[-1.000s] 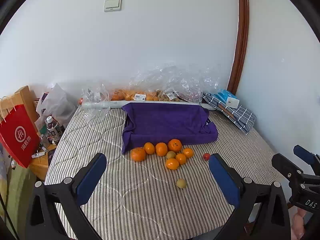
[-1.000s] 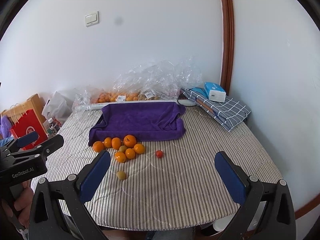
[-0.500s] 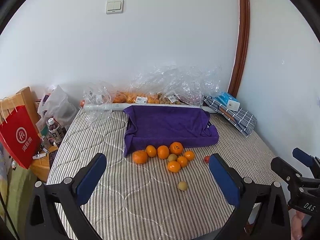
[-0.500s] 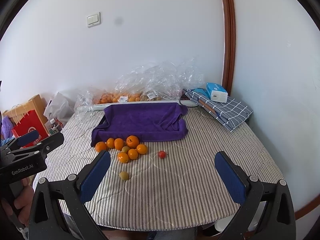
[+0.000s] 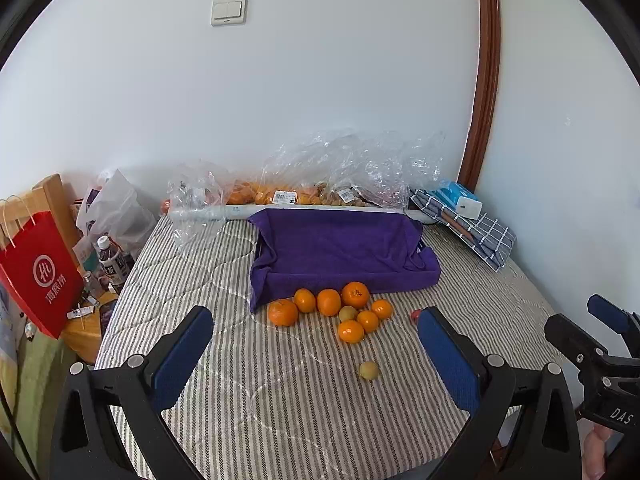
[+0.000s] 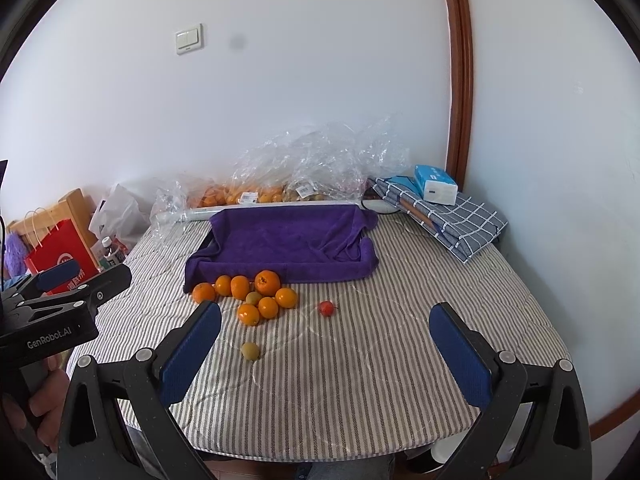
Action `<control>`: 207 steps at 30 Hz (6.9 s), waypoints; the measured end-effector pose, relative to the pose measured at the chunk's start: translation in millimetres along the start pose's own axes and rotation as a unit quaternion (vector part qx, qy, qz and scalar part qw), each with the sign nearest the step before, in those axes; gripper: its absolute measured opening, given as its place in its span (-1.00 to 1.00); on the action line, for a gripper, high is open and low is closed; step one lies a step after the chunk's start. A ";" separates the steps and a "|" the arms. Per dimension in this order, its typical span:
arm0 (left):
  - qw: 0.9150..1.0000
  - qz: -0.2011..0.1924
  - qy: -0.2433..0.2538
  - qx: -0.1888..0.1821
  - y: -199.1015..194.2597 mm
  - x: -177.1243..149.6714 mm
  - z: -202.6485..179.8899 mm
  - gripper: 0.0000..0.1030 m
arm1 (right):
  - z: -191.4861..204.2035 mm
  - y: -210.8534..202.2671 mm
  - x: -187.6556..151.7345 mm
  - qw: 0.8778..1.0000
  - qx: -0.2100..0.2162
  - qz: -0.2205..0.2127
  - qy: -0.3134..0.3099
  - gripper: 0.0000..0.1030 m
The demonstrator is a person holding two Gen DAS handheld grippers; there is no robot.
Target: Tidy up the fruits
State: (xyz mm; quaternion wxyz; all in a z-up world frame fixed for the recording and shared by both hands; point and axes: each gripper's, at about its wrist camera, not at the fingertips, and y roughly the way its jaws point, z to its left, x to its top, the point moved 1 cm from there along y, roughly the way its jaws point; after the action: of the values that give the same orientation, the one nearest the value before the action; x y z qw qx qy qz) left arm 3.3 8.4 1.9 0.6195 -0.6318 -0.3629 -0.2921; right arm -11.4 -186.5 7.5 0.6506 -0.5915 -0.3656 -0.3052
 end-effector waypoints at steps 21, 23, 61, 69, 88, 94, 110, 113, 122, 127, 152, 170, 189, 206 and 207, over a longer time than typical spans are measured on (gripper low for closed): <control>1.000 0.004 -0.015 0.008 26.2 3.9 18.2 0.99 | 1.6 27.0 4.4 1.000 0.003 0.003 -0.003 0.99; 1.000 0.009 -0.020 0.012 36.3 3.0 22.9 0.99 | 1.5 35.5 2.5 1.000 -0.005 0.002 -0.009 0.99; 0.990 0.119 -0.064 -0.029 222.3 -43.6 71.9 0.53 | -17.7 253.7 -50.1 0.988 0.052 0.143 -0.006 -0.57; 0.987 0.124 -0.089 -0.052 234.0 -41.5 66.0 -0.15 | -25.2 250.5 -51.1 0.987 0.066 0.144 0.002 -0.58; 0.985 0.125 -0.109 -0.046 192.5 -40.5 77.1 -0.23 | -29.6 213.3 -42.2 0.990 0.070 0.122 0.009 -0.58; 0.987 0.114 -0.109 -0.044 167.8 -26.2 70.7 -0.23 | -28.9 187.4 -28.5 0.991 0.070 0.110 0.003 -0.58; 0.989 0.078 -0.118 -0.053 143.4 37.4 71.9 -0.23 | -14.8 169.7 25.4 0.993 0.077 0.084 -0.010 -0.58; 0.989 0.073 -0.115 -0.051 148.3 50.6 71.2 -0.23 | -14.1 171.5 38.5 0.994 0.079 0.074 -0.008 -0.58; 0.991 0.063 -0.106 -0.051 175.6 83.5 67.8 -0.23 | -12.4 200.3 74.8 0.995 0.078 0.066 -0.014 -0.58; 0.992 0.063 -0.102 -0.049 200.4 98.0 65.5 -0.23 | -9.4 230.1 91.6 0.994 0.082 0.065 -0.017 -0.58; 0.988 0.128 -0.078 -0.043 346.5 99.8 46.8 -0.23 | -23.3 368.8 95.7 0.992 0.058 0.108 -0.005 -0.58; 0.980 0.174 -0.082 -0.043 388.8 77.7 53.5 -0.23 | -12.5 408.1 73.4 0.987 0.056 0.148 -0.017 -0.58; 0.987 0.137 -0.067 -0.051 343.3 94.6 39.5 -0.08 | -14.3 353.8 82.8 0.992 0.026 0.120 -0.008 0.27; 0.994 0.092 -0.040 -0.047 179.3 81.3 49.9 -0.08 | -23.0 199.9 65.0 0.997 0.003 0.070 0.026 0.27; 0.994 0.092 -0.043 -0.048 171.2 77.6 50.6 -0.08 | -21.8 195.0 61.1 0.997 0.008 0.074 0.025 0.27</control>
State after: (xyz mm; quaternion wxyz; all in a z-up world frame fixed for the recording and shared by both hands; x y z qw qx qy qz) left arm 183.6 71.6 -35.4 0.5967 -0.7032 -0.3151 -0.2240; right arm 186.3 -183.7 -48.7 0.6848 -0.6041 -0.3072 -0.2678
